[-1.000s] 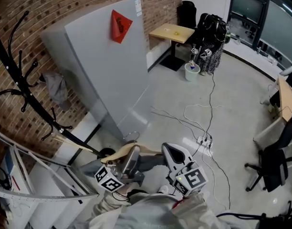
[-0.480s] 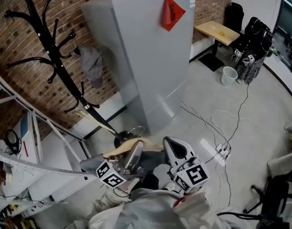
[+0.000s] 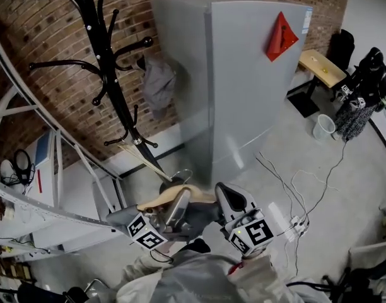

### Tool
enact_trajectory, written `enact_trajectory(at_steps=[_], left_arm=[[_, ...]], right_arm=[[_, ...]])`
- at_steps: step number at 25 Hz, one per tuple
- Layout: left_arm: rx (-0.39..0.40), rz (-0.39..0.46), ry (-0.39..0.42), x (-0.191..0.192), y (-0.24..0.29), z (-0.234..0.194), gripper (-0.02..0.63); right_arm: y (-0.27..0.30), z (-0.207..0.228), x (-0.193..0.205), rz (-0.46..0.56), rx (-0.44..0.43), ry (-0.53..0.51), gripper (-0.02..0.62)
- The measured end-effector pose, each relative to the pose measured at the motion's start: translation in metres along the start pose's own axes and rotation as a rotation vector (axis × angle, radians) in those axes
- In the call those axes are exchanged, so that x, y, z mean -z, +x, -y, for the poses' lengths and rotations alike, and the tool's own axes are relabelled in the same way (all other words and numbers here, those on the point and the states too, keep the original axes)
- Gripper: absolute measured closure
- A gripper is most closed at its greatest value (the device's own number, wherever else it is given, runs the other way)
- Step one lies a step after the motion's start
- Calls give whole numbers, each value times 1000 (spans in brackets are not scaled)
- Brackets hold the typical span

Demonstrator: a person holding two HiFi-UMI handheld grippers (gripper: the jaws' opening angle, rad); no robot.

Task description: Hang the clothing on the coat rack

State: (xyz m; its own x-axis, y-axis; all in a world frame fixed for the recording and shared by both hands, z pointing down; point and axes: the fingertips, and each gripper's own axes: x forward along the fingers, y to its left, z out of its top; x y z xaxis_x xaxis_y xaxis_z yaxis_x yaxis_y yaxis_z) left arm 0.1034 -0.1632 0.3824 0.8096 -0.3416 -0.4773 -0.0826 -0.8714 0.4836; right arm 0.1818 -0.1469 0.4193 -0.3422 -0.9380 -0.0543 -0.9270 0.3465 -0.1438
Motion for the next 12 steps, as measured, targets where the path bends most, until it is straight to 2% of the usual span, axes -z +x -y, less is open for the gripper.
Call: enact_trajectory(at_steps=[12], left_arm=[[-70, 123, 27, -65, -18, -61, 505]], right_arm=[[96, -27, -2, -22, -145, -31, 574]])
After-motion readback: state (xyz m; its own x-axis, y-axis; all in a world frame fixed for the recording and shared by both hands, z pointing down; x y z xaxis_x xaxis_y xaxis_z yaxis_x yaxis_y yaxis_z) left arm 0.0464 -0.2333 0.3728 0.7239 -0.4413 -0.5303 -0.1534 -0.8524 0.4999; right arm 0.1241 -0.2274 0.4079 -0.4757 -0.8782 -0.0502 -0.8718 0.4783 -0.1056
